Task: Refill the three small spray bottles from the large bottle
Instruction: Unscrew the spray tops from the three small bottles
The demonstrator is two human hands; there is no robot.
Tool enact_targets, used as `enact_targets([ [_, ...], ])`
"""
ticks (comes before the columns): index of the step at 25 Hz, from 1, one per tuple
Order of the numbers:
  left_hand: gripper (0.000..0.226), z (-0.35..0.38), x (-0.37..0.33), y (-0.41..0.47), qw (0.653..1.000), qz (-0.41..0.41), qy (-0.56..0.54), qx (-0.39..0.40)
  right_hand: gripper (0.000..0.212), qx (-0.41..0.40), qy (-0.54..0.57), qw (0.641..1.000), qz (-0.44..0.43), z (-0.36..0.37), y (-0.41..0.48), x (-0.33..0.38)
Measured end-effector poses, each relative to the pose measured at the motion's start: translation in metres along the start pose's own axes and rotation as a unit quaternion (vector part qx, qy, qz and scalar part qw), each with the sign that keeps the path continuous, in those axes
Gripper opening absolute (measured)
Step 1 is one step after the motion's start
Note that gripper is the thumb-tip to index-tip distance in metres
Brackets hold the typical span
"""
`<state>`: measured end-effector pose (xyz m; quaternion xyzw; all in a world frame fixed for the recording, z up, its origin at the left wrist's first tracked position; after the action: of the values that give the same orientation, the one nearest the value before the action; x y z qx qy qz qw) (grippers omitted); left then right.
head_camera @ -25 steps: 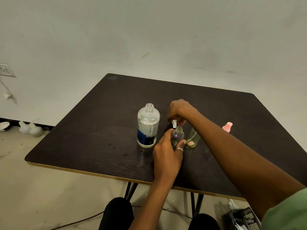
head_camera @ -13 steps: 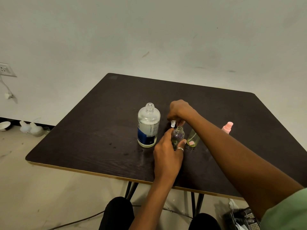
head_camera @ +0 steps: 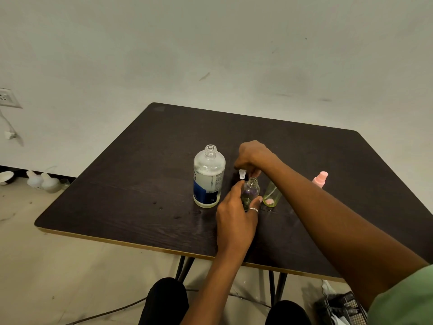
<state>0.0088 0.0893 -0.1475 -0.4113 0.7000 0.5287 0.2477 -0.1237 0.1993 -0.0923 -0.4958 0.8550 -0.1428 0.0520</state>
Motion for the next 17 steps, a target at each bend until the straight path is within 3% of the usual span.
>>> enact_targets([
  [17,0.053,-0.0011,-0.0014,-0.0003,1.0,0.002,-0.005,-0.003,0.018,-0.012,-0.027,1.0,0.005,-0.0019,-0.0038,-0.0019],
])
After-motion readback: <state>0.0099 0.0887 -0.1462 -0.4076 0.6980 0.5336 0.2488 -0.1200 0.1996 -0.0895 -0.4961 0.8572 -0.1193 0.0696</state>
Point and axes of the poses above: each hand's wrist, its own y-axis towards the middle knuckle, its own z-axis out of the palm, x = y × z, the point moved 6 cm from there along y, towards the middle knuckle, and after that the axes turned 14 degrees about z, right-handed, at the moved point
